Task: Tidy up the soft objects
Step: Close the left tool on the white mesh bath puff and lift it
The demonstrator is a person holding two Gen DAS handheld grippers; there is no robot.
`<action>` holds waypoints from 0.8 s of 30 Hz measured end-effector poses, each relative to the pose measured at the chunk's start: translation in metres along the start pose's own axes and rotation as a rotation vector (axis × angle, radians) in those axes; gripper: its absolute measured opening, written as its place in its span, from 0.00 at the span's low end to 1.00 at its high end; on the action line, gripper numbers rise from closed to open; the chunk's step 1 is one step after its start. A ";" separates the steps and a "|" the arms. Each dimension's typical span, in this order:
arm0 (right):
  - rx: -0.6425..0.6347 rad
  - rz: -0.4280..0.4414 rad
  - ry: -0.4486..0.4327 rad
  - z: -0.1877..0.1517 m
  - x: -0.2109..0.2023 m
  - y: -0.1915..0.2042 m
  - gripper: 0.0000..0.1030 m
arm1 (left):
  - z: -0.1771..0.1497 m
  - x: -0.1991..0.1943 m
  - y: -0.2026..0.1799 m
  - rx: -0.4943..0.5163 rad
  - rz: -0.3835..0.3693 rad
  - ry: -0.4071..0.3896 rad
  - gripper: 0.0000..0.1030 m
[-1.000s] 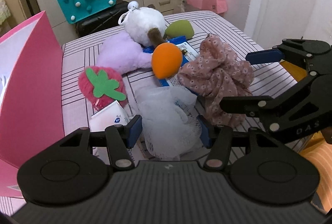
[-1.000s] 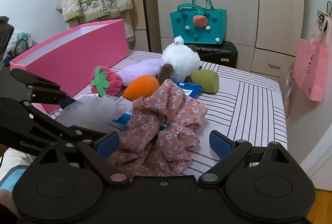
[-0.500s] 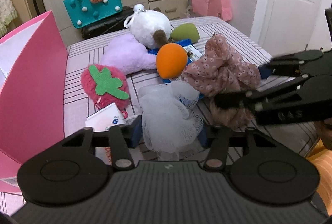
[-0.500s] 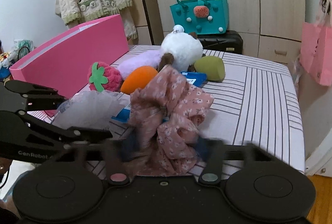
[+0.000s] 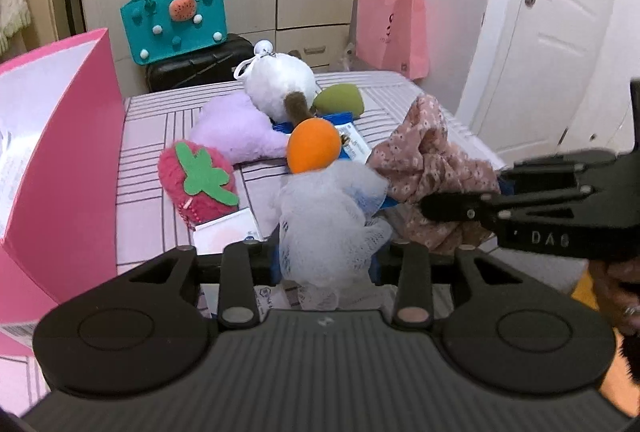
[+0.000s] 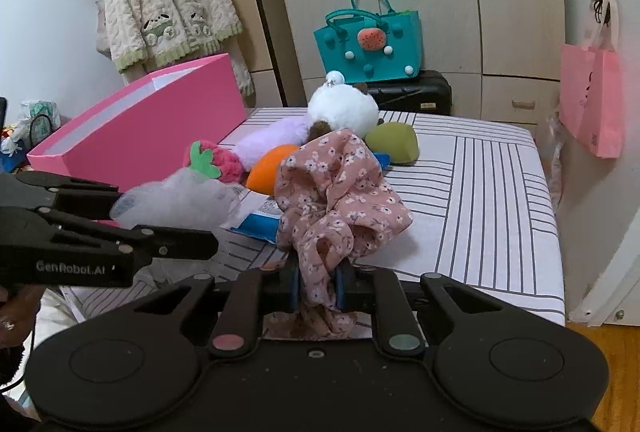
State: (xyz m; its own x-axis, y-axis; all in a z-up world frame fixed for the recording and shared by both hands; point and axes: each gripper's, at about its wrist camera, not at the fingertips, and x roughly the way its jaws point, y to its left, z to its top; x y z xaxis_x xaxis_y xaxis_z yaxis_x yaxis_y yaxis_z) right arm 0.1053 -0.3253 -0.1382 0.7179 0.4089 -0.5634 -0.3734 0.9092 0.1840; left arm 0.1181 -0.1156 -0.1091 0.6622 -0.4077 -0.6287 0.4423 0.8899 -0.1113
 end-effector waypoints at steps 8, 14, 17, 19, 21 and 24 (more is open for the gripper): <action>0.016 -0.020 0.019 -0.006 -0.001 0.002 0.18 | 0.002 0.003 -0.007 0.037 -0.005 0.015 0.48; 0.001 -0.022 0.022 -0.007 -0.009 0.005 0.18 | 0.005 0.007 -0.023 0.122 -0.002 0.003 0.29; -0.002 -0.012 0.027 -0.008 -0.010 0.005 0.18 | 0.008 0.010 -0.027 0.174 0.010 0.017 0.17; 0.000 -0.004 0.032 -0.008 -0.010 0.005 0.18 | 0.009 0.009 -0.024 0.159 0.005 0.027 0.16; 0.004 -0.005 0.039 -0.008 -0.010 0.004 0.18 | 0.011 0.006 -0.020 0.142 0.005 0.030 0.14; 0.021 -0.005 0.045 -0.010 -0.014 0.004 0.18 | 0.013 -0.003 -0.013 0.114 -0.003 0.014 0.13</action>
State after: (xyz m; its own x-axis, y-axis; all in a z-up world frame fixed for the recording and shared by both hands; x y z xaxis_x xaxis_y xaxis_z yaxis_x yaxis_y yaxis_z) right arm 0.0878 -0.3283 -0.1381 0.6928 0.4004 -0.5998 -0.3568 0.9131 0.1974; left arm 0.1186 -0.1284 -0.0959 0.6524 -0.4065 -0.6396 0.5104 0.8596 -0.0257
